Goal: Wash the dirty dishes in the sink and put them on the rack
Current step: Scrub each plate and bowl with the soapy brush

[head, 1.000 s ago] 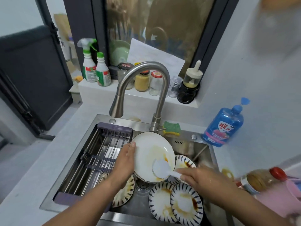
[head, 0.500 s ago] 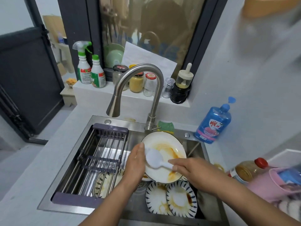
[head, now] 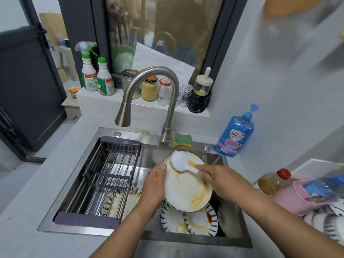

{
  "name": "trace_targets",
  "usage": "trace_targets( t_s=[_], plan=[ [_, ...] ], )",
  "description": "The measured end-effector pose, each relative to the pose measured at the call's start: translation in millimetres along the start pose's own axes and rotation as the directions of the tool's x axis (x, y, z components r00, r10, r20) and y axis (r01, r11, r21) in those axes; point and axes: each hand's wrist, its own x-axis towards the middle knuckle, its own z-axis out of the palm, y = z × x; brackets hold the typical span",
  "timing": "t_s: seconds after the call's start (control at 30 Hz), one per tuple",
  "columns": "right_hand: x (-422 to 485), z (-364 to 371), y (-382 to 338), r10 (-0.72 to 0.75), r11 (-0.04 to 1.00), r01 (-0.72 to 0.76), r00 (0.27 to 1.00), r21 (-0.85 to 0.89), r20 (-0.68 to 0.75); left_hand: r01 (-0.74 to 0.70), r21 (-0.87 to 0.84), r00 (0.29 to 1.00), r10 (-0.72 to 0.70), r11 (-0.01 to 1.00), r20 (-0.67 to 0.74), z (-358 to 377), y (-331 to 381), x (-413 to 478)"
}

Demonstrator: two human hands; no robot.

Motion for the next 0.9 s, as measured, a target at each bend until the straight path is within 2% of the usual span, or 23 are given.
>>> trace_targets(
  t_s=[0.17,0.23,0.37,0.47,0.57,0.7,0.9],
  plan=[
    [-14,7,-19,-0.067,0.998,0.066,0.991,0.016,0.116,0.093,-0.125,0.993,-0.101,0.988,-0.056,4,-6,-1],
    [-16,3,-22,-0.068,0.997,0.072,0.990,-0.030,0.123,0.096,-0.109,0.993,-0.103,0.989,-0.059,6,-6,-3],
    [-16,-11,-30,-0.064,0.977,0.071,0.997,-0.201,0.040,0.026,-0.046,0.999,-0.028,0.999,-0.045,6,-5,-10],
    [-12,-15,-22,-0.006,0.955,-0.003,1.000,-0.298,-0.027,0.004,-0.072,0.997,-0.010,0.997,-0.076,5,-3,-10],
    [-7,-15,-2,0.073,0.937,-0.078,0.997,-0.340,-0.027,0.010,-0.090,0.991,-0.022,0.996,-0.132,2,6,-10],
    [-6,-13,16,0.106,0.960,-0.064,0.984,-0.272,0.141,0.004,-0.092,0.985,-0.020,0.996,-0.174,2,7,-6],
    [-18,-8,0,-0.012,0.978,0.077,0.949,-0.193,0.316,0.100,-0.122,0.975,-0.122,0.987,-0.183,7,-9,-2]
  ],
)
